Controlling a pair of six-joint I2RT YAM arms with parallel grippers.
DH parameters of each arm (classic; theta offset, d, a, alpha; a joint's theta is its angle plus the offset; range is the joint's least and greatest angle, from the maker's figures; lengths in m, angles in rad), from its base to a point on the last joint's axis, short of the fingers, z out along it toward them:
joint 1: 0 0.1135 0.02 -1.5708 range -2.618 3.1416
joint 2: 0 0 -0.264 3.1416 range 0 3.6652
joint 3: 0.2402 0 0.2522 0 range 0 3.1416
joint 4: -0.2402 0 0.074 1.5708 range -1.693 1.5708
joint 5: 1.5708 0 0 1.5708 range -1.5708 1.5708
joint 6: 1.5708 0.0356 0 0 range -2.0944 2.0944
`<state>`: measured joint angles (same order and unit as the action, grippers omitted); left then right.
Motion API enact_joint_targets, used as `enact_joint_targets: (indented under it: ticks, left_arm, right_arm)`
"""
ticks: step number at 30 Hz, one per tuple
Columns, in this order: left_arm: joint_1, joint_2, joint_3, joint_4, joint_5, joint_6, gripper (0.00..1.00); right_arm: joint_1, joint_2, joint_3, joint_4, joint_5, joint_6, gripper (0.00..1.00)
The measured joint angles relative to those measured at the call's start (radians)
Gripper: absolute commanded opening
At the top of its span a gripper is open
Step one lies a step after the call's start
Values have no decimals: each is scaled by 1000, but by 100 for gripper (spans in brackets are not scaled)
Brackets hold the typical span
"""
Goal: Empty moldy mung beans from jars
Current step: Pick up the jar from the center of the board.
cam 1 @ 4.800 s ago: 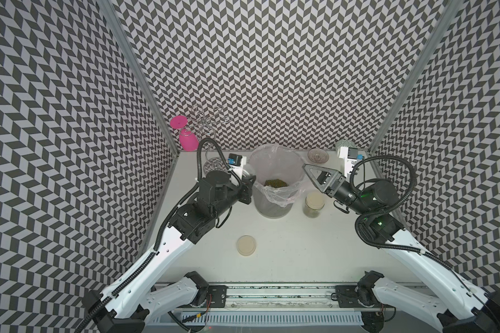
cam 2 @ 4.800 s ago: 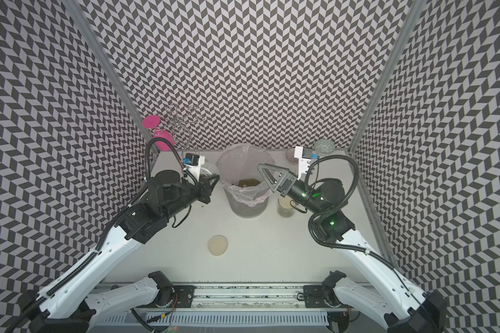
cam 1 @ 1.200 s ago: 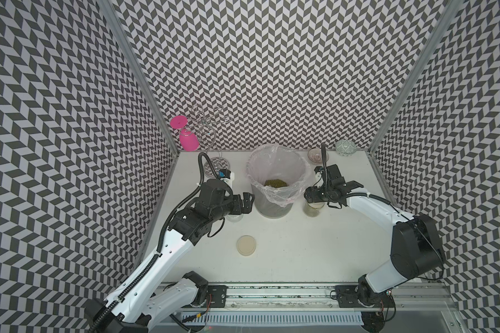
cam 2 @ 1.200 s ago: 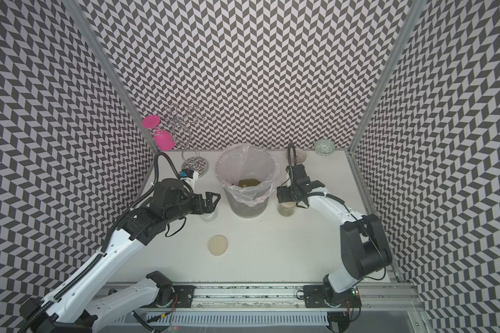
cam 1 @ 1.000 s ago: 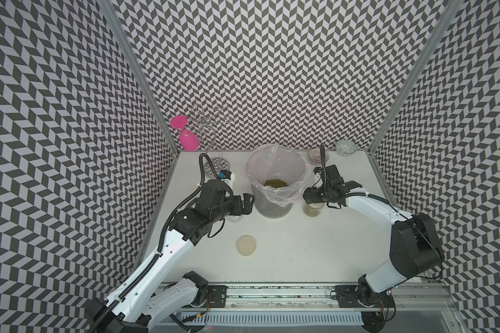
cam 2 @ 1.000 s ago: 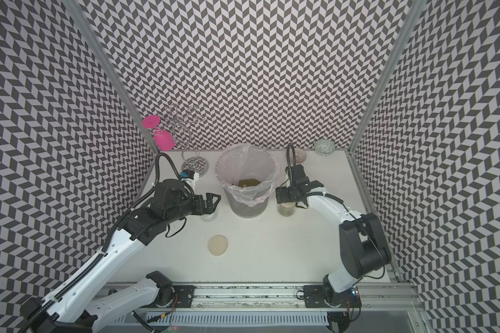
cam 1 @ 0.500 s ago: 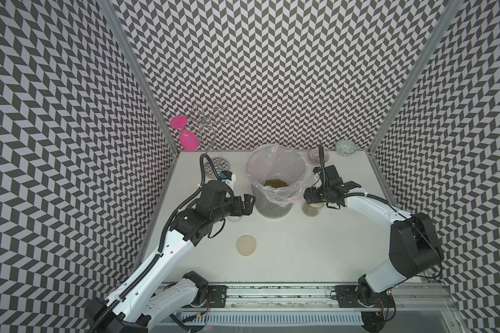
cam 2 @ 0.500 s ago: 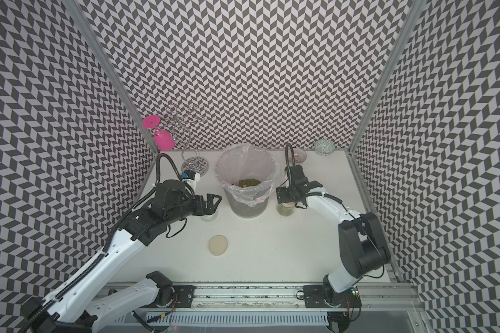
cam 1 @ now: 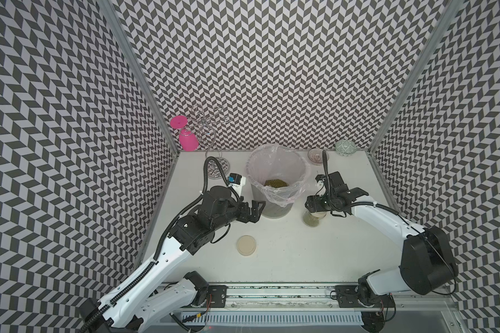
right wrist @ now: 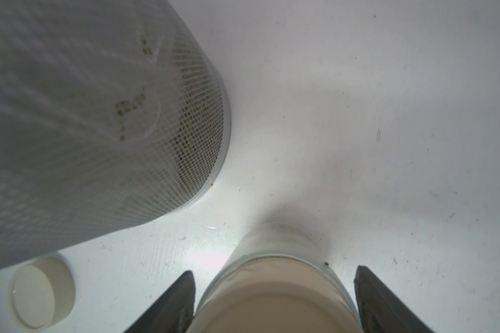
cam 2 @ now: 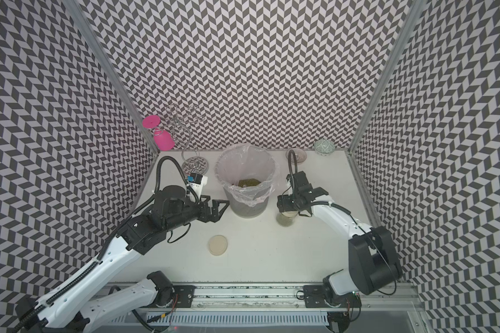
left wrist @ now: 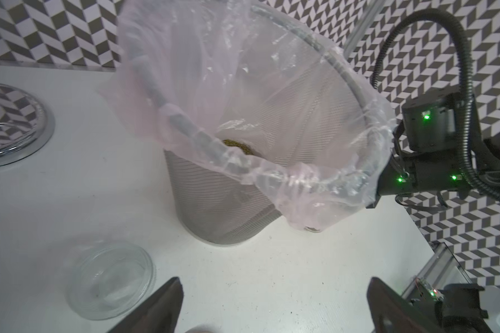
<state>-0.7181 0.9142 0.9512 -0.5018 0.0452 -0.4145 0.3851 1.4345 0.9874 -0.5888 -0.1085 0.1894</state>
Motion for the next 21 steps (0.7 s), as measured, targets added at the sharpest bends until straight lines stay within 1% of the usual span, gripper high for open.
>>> enact_joint_targets:
  ticks: [4,9,12,17,21]
  left_arm:
    - [-121,-9,-43,43,-41,21,100]
    - [-311,-31,-159,145,-107,56,100]
    - [-402,-42,-243,216,-137,64,100]
    - [-512,-42,-364,345,-186,87,100]
    - [-559,-18,-427,468,-200,120,100]
  right_arm:
    - [22,-74,-46,-17,-31,19,65]
    - [69,-158,-106,-21,-57,51,65]
    - [111,-187,-129,-25,-66,71,65]
    - [164,-217,-159,-30,-74,100,65]
    - [186,-248,-173,-31,-98,121,65]
